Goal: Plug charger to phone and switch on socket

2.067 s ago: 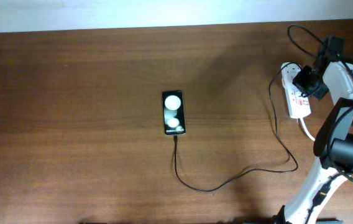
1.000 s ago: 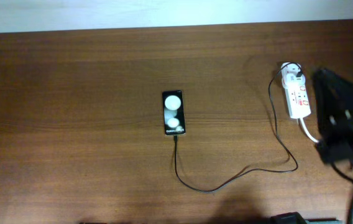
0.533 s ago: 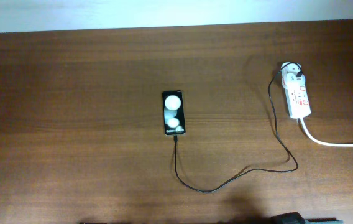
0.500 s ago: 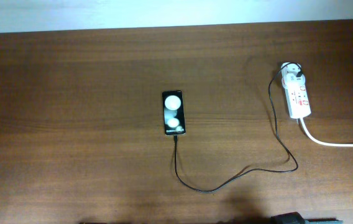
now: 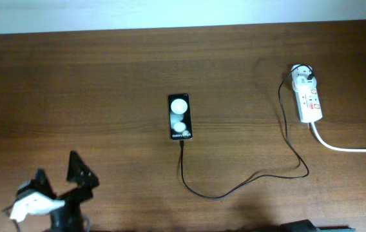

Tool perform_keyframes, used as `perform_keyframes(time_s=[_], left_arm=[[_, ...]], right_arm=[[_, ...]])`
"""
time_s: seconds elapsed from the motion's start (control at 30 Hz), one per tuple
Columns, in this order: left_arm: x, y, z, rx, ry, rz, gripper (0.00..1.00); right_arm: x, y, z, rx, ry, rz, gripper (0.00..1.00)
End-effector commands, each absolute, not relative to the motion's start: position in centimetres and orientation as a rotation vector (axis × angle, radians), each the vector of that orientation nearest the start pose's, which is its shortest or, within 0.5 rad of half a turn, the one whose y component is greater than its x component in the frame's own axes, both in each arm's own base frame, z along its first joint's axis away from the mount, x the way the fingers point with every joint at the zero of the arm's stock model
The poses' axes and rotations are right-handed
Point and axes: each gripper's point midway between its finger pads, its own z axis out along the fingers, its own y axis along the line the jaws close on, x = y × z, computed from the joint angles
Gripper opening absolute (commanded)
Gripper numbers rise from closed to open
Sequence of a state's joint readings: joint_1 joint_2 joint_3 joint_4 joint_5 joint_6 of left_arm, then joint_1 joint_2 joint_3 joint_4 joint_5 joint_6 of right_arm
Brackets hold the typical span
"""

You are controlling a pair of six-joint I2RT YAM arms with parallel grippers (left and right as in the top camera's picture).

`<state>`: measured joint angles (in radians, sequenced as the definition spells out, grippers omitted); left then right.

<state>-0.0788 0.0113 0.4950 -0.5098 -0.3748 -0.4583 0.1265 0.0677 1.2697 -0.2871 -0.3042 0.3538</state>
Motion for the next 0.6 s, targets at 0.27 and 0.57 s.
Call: perform_keyframes(time_s=[0.27, 0.57], left_arm=[[24.3, 1.5, 18.1, -0.231, 1.567, -0.042, 0.99], [24.3, 0.7, 15.7, -0.069, 1.672, 0.048, 0.99]], right_arm=[[-8.6, 5.0, 56.1, -0.18, 0.654, 0.426, 0.11], [-8.5, 5.0, 56.1, -0.179, 0.658, 0.427, 0.11]])
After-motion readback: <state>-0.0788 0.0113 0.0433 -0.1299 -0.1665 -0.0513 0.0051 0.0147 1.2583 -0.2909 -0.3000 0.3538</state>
